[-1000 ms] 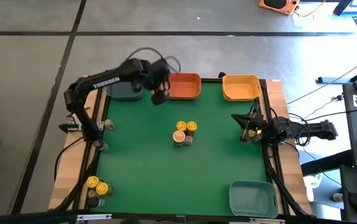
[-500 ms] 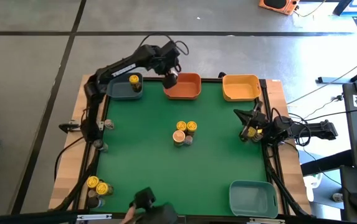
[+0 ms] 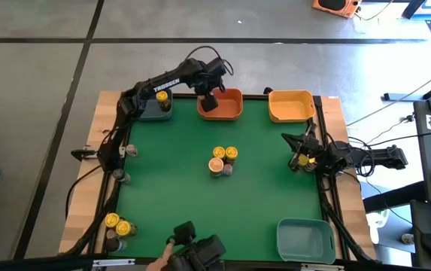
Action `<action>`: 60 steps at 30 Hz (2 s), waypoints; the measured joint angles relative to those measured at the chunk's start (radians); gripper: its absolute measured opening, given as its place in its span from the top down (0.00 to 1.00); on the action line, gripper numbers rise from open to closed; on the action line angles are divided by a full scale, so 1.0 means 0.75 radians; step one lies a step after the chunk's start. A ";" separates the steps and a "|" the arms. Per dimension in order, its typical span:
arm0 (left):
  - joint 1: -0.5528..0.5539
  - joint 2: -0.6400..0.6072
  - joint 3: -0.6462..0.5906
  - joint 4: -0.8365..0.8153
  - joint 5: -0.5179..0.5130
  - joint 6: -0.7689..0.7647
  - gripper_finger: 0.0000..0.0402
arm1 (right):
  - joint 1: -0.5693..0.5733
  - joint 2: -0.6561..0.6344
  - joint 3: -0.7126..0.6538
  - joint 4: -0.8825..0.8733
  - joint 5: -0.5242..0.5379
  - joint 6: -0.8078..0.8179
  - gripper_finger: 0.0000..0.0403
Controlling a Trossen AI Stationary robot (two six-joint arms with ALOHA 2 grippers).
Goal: Sort spices by type
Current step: Put the gold seasoning bottle into the orange bin
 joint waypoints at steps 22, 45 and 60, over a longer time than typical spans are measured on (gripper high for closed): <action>-0.027 0.093 -0.001 0.029 -0.101 0.056 0.28 | 0.000 -0.001 0.000 0.003 -0.001 -0.030 0.97; -0.049 0.090 -0.002 -0.022 -0.098 0.031 0.28 | 0.000 -0.001 0.000 0.002 -0.001 -0.018 0.97; -0.064 0.089 -0.002 -0.031 -0.109 0.075 0.28 | 0.000 -0.001 0.000 0.001 -0.001 -0.014 0.97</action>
